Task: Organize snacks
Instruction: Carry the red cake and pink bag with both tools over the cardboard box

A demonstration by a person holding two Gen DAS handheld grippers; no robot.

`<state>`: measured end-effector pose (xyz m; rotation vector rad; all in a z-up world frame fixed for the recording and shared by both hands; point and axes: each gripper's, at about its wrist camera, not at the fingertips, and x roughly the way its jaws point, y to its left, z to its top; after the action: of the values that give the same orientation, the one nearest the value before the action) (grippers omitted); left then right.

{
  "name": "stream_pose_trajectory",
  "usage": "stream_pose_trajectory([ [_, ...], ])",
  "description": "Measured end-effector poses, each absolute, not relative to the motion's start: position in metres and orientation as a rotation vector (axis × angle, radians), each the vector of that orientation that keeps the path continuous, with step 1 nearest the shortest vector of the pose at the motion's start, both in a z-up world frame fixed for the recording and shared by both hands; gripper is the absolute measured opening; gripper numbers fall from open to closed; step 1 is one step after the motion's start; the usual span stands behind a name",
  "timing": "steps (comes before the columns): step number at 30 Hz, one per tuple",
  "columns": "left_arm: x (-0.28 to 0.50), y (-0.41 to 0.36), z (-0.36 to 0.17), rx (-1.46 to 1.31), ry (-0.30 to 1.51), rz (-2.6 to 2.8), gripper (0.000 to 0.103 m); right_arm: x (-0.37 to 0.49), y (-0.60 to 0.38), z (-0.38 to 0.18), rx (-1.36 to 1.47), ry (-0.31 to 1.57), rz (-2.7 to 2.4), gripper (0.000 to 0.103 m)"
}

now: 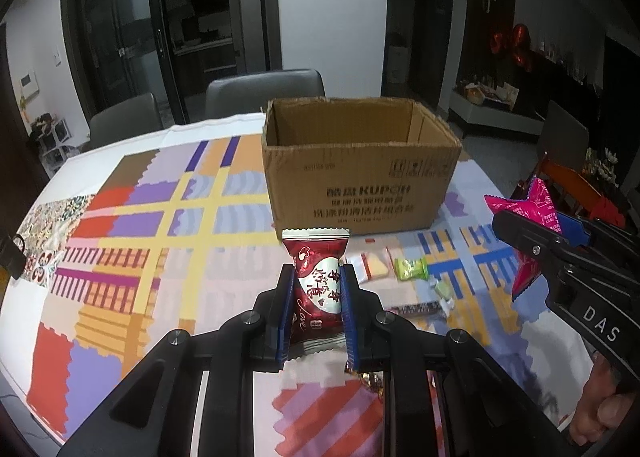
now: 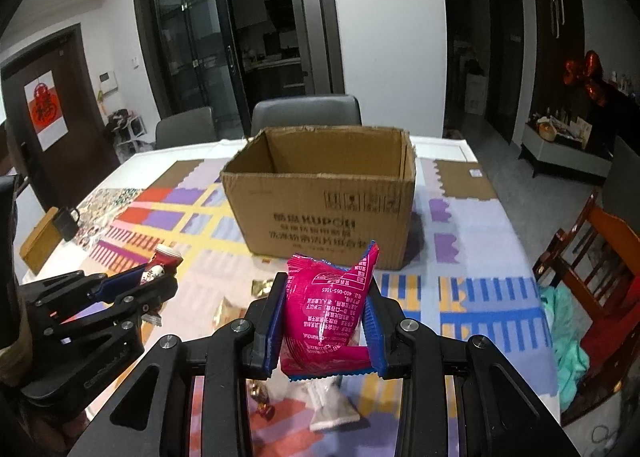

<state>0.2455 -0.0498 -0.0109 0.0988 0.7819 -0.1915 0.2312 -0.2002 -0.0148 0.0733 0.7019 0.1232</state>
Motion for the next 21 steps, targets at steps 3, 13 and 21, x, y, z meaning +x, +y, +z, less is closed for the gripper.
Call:
stream_pose_trajectory([
  [3, 0.251, -0.050, -0.005, 0.098, 0.768, -0.187, 0.023, 0.236, -0.201, -0.007, 0.066, 0.677, 0.117, 0.036],
  [13, 0.269, -0.051, 0.005, 0.102, 0.732, -0.179, 0.023, 0.251, -0.205, 0.010, 0.051, 0.621, 0.095, 0.036],
  [21, 0.293, -0.055, 0.018, 0.098, 0.695, -0.173, 0.023, 0.268, -0.210, 0.021, 0.051, 0.584, 0.081, 0.036],
])
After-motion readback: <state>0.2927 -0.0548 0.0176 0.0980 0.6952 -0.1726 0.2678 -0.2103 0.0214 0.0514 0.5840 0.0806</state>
